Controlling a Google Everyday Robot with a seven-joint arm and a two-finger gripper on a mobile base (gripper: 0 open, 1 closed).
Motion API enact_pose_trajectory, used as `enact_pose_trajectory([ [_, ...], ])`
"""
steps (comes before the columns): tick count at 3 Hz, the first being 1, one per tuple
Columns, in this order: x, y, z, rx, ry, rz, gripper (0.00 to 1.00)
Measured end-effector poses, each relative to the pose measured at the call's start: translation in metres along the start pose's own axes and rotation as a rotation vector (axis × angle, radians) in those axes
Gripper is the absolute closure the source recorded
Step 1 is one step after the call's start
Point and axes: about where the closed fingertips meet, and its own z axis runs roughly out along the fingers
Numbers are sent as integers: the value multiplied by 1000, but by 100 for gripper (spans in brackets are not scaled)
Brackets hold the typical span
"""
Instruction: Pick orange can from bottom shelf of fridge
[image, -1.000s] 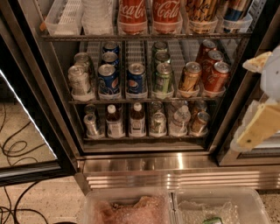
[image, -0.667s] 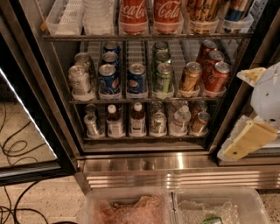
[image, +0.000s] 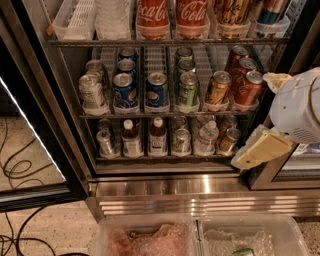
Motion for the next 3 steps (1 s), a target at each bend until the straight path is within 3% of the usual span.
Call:
enact_pose_trajectory([
  [1,0,0,1,5,5,0,0],
  [3,32,19,26,40,32,62,0],
])
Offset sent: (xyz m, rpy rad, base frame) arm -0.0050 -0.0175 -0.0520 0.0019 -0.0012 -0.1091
